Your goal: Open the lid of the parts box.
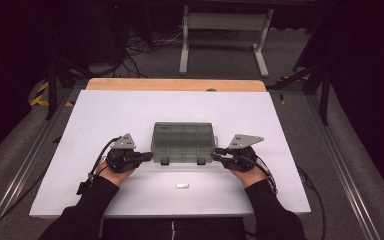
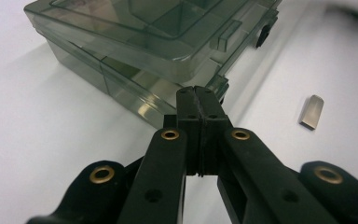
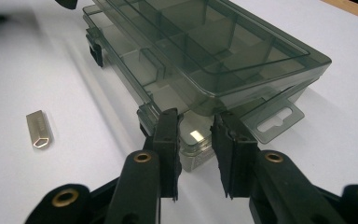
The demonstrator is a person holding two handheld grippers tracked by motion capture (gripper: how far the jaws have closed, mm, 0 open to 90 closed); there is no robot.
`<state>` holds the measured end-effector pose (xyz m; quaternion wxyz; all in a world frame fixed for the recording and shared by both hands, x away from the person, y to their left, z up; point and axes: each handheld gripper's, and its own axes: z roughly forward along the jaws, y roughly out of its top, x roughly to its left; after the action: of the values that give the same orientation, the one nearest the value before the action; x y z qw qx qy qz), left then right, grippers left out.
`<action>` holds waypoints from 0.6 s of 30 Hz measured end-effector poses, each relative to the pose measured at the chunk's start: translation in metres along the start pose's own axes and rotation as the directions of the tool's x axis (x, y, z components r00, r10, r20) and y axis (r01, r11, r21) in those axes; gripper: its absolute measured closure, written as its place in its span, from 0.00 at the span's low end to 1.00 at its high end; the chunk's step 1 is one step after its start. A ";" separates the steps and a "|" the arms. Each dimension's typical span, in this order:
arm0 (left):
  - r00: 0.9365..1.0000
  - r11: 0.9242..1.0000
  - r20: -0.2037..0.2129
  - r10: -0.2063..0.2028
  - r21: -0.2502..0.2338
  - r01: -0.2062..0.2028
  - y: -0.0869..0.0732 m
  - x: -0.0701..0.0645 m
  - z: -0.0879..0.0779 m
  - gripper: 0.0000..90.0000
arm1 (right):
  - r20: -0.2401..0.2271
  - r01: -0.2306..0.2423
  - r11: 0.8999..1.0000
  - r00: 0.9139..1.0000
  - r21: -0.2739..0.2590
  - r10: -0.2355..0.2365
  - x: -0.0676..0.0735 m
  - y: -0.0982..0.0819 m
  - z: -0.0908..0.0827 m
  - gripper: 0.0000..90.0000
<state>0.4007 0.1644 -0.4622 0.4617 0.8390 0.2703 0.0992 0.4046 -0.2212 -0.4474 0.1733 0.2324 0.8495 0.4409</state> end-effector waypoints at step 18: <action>1.000 0.999 -0.016 0.018 -0.040 -0.019 0.000 -0.002 -0.001 1.00 | -0.013 -0.012 1.000 1.000 0.014 0.012 -0.001 -0.001 0.002 0.69</action>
<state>0.3993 0.1638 -0.4615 0.4755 0.8311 0.2641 0.1156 0.4059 -0.2206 -0.4489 0.1634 0.2359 0.8522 0.4375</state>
